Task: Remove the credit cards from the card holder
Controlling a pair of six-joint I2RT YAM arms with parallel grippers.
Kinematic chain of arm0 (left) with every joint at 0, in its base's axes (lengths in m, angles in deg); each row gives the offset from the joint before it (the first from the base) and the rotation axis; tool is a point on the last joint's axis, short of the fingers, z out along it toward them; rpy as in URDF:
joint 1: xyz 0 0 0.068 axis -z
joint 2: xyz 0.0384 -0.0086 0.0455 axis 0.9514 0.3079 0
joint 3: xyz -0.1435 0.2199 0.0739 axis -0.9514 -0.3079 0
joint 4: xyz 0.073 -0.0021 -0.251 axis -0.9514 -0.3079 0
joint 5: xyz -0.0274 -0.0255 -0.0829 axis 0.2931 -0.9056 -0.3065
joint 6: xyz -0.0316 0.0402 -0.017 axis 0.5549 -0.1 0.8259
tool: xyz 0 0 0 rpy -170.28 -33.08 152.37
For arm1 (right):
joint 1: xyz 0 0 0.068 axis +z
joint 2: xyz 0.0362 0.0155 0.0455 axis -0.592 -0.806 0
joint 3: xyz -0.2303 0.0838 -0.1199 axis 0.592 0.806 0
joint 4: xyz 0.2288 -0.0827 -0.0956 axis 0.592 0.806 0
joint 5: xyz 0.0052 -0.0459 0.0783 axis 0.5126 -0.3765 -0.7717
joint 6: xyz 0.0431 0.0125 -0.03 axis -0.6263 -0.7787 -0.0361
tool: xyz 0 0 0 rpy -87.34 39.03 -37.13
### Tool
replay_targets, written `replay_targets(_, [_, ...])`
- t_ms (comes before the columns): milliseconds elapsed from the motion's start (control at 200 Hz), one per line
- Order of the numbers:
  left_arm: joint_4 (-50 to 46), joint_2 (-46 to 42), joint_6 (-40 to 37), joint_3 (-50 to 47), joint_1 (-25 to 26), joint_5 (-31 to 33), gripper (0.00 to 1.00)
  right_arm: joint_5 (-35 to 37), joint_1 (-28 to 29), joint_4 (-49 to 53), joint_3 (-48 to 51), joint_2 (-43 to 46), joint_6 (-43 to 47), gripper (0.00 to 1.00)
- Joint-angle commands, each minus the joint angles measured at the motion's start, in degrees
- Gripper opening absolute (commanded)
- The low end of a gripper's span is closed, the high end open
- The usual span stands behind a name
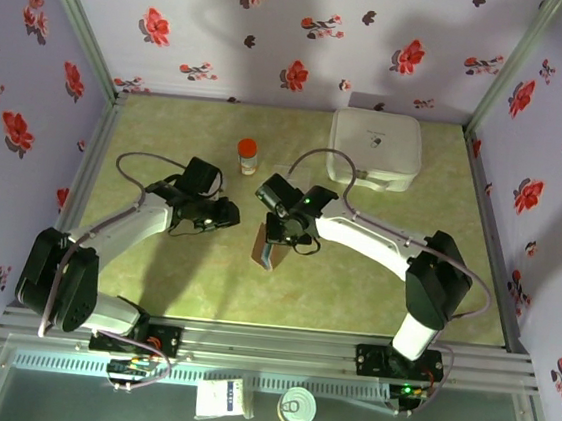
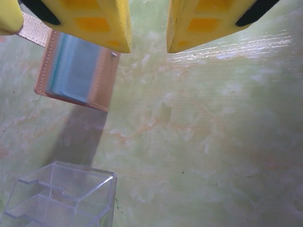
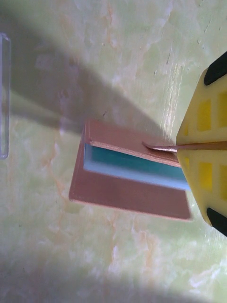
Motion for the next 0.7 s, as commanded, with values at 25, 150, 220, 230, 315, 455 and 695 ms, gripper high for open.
replay_targets(25, [-1.2,0.3,-1.7,0.0,-0.4,-2.8,0.23,-0.7,0.5,1.3,-2.1,-0.2,0.0,0.10])
replay_targets(150, [-0.3,2.1,-1.7,-0.2,-0.3,-4.8,0.20,-1.0,0.6,0.4,-1.4,0.5,0.8,0.10])
replay_targets(220, [0.5,3.2,-1.4,-0.3,0.2,-5.5,0.19,0.1,0.6,1.0,-1.1,0.7,1.2,0.10])
replay_targets(230, [0.6,3.4,-1.4,-0.3,0.3,-5.6,0.18,0.3,0.5,1.2,-1.1,0.7,1.3,0.10])
replay_targets(315, [1.9,5.3,-1.0,-0.1,1.5,-6.3,0.16,2.0,0.2,2.8,-0.9,0.8,2.0,0.10])
replay_targets(455, [3.7,9.4,-0.2,0.7,3.9,-6.5,0.12,4.0,-1.4,3.9,2.0,2.0,2.1,0.10])
replay_targets(695, [5.4,14.4,0.2,0.6,5.5,-7.6,0.07,5.0,-4.6,3.1,8.8,3.9,2.1,0.10])
